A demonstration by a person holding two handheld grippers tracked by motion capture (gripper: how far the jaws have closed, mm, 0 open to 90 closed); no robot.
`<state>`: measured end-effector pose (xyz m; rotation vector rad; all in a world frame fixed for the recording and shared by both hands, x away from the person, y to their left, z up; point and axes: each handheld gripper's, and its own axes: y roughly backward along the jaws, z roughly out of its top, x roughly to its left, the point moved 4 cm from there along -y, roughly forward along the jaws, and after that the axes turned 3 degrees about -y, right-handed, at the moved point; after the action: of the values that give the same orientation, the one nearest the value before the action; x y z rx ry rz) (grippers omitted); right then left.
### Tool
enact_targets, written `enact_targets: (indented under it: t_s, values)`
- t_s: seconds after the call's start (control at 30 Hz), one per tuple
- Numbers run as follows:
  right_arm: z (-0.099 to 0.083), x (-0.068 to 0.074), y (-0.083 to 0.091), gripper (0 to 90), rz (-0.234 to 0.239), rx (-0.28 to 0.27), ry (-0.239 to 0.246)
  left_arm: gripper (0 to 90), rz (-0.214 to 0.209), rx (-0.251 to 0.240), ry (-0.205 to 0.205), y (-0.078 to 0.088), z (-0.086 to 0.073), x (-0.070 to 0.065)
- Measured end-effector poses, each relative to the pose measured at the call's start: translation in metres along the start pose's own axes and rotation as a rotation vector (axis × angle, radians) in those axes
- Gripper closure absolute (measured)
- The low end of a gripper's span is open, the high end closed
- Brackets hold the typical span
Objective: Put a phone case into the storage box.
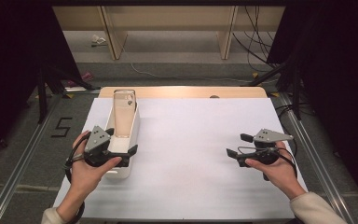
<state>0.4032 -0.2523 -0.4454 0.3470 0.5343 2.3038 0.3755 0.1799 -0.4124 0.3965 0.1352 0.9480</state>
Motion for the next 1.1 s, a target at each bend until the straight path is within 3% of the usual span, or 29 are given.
enact_targets:
  t_s: [0.4, 1.1]
  values:
    - [-0.004, 0.003, 0.005, 16.2, 0.004, 0.004, 0.001, 0.0, 0.0, 0.013, -0.031, 0.006, -0.014, -0.006]
    - [-0.009, 0.007, 0.008, 16.1, 0.004, 0.015, 0.01, 0.0, -0.002, 0.018, -0.038, 0.005, -0.026, -0.012]
